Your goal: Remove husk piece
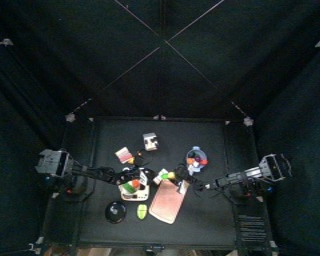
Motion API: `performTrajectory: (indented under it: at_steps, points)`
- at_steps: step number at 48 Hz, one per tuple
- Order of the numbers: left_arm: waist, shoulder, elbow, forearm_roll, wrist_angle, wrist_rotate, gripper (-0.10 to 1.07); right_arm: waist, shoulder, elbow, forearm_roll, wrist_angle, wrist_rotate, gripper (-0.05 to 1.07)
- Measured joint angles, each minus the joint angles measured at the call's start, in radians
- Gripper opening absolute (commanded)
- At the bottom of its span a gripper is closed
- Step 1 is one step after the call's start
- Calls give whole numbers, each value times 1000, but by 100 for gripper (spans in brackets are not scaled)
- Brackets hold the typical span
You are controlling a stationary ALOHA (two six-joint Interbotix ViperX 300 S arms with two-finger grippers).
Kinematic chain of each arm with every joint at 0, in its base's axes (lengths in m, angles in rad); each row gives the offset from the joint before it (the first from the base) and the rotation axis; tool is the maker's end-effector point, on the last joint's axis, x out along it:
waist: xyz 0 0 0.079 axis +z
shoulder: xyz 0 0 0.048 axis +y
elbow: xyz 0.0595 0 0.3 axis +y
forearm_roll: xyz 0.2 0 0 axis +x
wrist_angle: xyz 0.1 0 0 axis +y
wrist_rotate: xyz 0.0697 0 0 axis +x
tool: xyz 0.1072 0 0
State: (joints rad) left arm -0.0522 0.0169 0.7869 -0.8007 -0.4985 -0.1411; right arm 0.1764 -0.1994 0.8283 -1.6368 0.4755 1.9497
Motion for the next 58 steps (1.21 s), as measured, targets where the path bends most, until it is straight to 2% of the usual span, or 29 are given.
performTrajectory:
  at_steps: [9,20,28,43,58]
  points:
    - [-2,-2,-6,21,2,6,68,0,0,0,2,2,-2,71]
    - [-6,28,-37,97,21,5,87,-3,0,0,0,2,0,71]
    - [-8,55,-69,101,38,5,88,-3,0,0,0,2,0,71]
    - [0,132,-132,101,40,3,84,-5,0,-9,-2,2,2,71]
    - [9,144,-141,101,41,3,58,-5,0,-9,-3,2,0,71]
